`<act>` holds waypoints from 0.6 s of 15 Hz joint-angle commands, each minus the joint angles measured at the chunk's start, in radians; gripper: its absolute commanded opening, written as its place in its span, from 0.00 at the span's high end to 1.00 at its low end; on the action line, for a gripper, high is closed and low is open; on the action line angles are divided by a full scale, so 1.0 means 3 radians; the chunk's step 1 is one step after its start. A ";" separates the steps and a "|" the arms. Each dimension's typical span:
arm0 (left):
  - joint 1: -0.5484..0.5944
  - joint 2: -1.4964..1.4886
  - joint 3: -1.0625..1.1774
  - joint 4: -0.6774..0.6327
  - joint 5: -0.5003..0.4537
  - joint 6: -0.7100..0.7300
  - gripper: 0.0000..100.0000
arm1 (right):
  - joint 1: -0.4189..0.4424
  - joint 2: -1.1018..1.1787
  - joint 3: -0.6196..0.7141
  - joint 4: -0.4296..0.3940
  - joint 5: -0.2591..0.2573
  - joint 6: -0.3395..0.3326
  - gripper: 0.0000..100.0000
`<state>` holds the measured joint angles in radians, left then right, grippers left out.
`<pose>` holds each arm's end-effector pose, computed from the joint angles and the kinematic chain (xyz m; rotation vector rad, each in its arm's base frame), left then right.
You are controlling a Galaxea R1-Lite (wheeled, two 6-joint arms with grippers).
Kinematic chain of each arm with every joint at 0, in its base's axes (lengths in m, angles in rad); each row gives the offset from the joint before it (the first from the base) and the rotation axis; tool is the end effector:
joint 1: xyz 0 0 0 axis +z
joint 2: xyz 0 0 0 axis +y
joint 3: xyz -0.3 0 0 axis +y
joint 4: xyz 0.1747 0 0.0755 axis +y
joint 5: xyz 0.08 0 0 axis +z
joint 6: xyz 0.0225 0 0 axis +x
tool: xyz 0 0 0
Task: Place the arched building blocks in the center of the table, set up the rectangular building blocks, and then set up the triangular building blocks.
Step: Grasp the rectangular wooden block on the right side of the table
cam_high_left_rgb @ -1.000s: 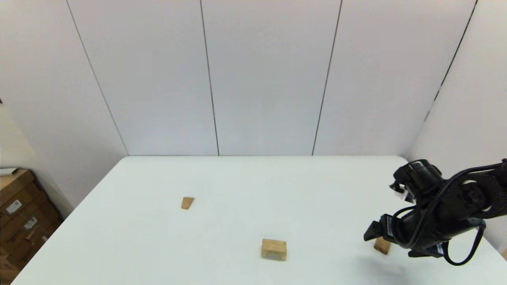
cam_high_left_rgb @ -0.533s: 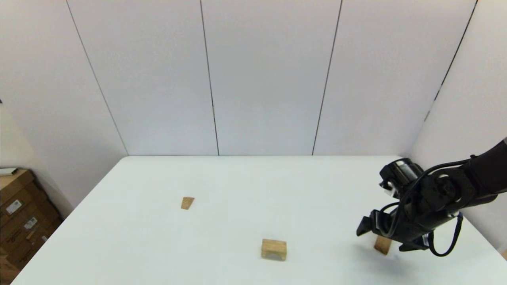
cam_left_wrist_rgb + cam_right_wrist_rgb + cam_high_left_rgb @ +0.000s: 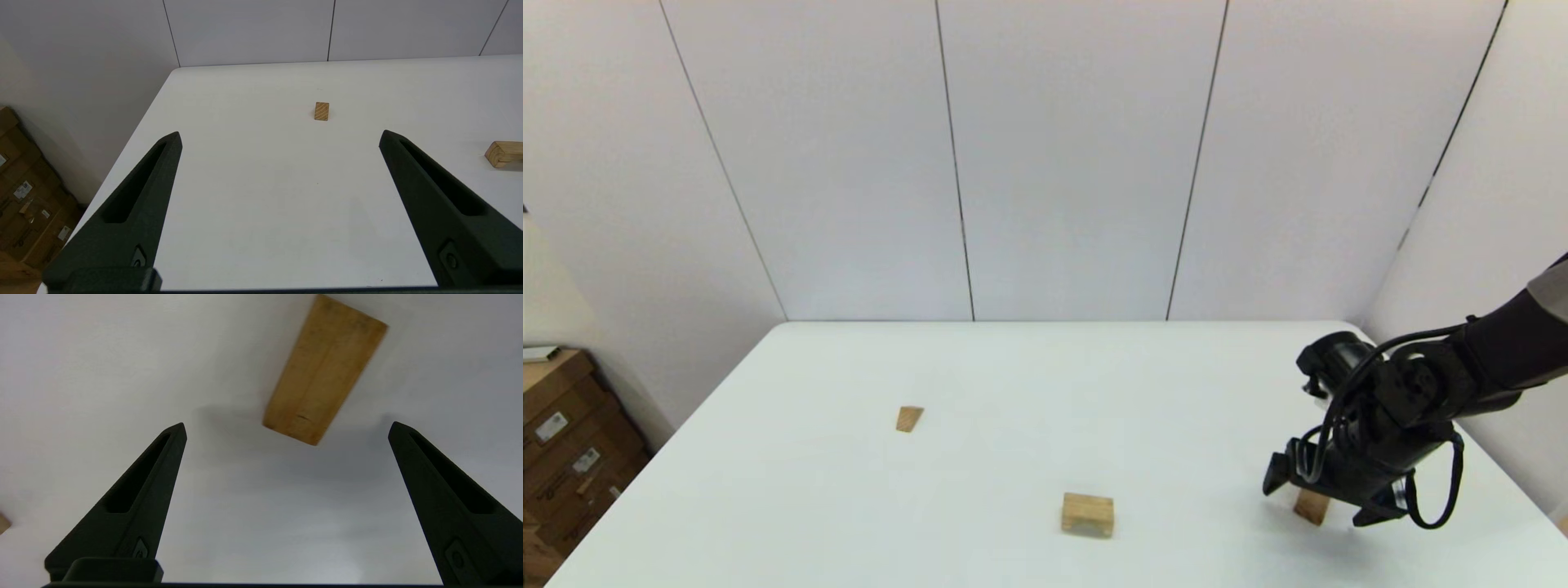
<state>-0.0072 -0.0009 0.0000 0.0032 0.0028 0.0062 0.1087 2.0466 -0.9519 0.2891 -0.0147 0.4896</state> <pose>-0.0229 0.0002 0.0752 0.0062 0.0023 -0.0044 0.3019 0.0326 0.0453 0.3233 1.3663 -0.2600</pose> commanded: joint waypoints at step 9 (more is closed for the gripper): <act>-0.0001 0.0003 0.0000 0.0000 0.0001 0.0000 0.00 | 0.0011 0.0357 -0.0493 0.0371 -0.0028 0.0459 0.00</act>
<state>-0.0072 -0.0009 0.0000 0.0032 0.0028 0.0062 0.1115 2.1330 -1.0794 0.3938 -0.0219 0.6166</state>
